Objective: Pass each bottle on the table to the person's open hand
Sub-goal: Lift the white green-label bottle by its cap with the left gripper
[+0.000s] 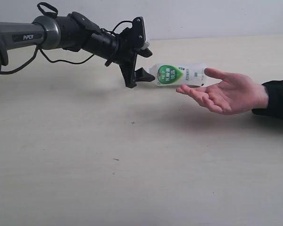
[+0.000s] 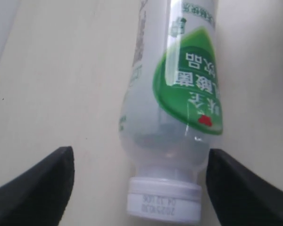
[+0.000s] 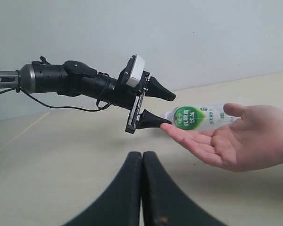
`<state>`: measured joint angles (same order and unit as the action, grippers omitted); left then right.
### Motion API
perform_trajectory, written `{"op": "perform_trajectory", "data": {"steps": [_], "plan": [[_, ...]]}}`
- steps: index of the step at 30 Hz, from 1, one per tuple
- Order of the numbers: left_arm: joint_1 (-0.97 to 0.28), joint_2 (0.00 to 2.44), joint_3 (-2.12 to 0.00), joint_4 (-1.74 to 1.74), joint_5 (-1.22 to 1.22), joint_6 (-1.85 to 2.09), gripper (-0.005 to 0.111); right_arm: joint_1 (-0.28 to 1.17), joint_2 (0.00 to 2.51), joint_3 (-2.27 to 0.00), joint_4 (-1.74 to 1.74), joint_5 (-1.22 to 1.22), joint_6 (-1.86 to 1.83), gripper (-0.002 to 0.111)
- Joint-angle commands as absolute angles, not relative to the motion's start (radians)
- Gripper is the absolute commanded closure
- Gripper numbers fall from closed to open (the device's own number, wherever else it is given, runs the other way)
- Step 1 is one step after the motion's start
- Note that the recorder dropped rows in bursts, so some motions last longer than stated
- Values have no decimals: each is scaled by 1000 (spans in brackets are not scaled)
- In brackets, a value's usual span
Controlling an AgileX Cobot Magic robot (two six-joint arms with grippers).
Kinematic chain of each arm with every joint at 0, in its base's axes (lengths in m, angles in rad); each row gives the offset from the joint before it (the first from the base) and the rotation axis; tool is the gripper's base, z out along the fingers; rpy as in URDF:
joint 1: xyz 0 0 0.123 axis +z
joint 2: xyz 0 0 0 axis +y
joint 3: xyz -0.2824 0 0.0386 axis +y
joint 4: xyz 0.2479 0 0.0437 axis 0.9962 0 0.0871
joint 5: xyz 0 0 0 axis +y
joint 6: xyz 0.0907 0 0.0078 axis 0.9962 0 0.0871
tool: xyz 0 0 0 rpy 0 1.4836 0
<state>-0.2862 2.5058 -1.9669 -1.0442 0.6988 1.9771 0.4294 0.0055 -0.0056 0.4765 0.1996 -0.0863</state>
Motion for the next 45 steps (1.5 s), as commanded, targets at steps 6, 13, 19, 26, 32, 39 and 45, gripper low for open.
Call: {"op": "perform_trajectory", "data": {"steps": [6,13,19,26,32,39,45], "plan": [[-289,2514,-1969,-1060,711,1990,33,431,0,0,470,201,-93,108],[-292,2529,-1969,-1058,739,2008,33,431,0,0,470,201,-93,108],[-292,2548,-1969,-1058,719,2012,33,431,0,0,470,201,-93,108],[-292,2556,-1969,-1051,708,2012,33,431,0,0,470,201,-93,108],[-292,2556,-1969,-1051,690,2012,33,431,0,0,470,201,-93,108],[-292,2556,-1969,-1051,690,2012,33,431,0,0,470,201,-93,108],[-292,2556,-1969,-1051,690,2012,33,431,0,0,470,201,-93,108]]}}
